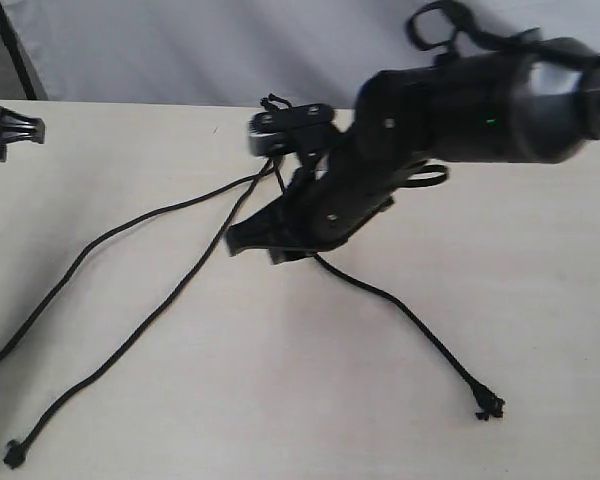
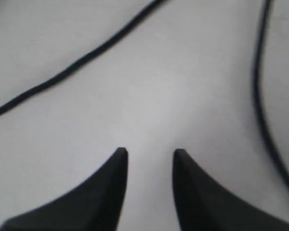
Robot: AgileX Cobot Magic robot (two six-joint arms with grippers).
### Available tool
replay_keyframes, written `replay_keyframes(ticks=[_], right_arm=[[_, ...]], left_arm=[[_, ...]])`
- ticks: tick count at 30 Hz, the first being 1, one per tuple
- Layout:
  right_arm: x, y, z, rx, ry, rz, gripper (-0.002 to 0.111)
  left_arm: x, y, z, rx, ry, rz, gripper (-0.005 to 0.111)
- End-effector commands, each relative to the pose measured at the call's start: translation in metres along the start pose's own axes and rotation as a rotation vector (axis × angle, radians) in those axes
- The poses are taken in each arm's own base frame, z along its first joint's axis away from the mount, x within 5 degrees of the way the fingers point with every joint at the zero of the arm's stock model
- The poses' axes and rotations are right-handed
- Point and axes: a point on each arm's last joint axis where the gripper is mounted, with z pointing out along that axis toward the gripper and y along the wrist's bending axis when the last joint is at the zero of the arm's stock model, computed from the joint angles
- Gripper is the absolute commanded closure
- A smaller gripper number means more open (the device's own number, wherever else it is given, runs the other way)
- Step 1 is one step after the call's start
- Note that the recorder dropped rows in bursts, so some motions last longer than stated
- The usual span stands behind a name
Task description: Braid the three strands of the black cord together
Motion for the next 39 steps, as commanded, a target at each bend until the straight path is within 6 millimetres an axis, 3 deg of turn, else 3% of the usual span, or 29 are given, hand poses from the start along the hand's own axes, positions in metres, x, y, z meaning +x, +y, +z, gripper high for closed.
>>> replay_keyframes(ticks=[1,5,10,16,25,28,36,39], right_arm=[[-0.019,0.051,0.022,-0.056,0.073,-0.044,0.046],[-0.029,0.087,0.044,-0.084,0.137,-0.058,0.045],[-0.04,0.113,0.074,-0.092,0.203,-0.067,0.049],[-0.054,0.112,0.1,0.015,0.269,-0.022,0.049],[-0.055,0.104,0.124,0.11,0.278,-0.034,0.049],[-0.053,0.101,0.125,0.132,0.291,-0.044,0.06],[-0.047,0.098,0.122,0.148,0.374,-0.148,0.105],[-0.052,0.098,0.115,0.147,0.358,-0.208,0.109]], left_arm=[[0.004,0.017,0.005,-0.001,-0.012,-0.077,0.057],[0.007,0.02,0.008,0.004,-0.024,-0.085,0.057],[0.006,0.02,0.008,0.006,-0.028,-0.085,0.057],[0.007,0.02,0.008,0.007,-0.028,-0.088,0.057],[0.006,0.019,0.008,0.019,-0.03,-0.109,0.057],[0.007,0.019,0.008,0.018,-0.029,-0.105,0.057],[0.006,0.019,0.008,0.02,-0.033,-0.105,0.057],[0.006,0.019,0.008,0.02,-0.033,-0.105,0.057]])
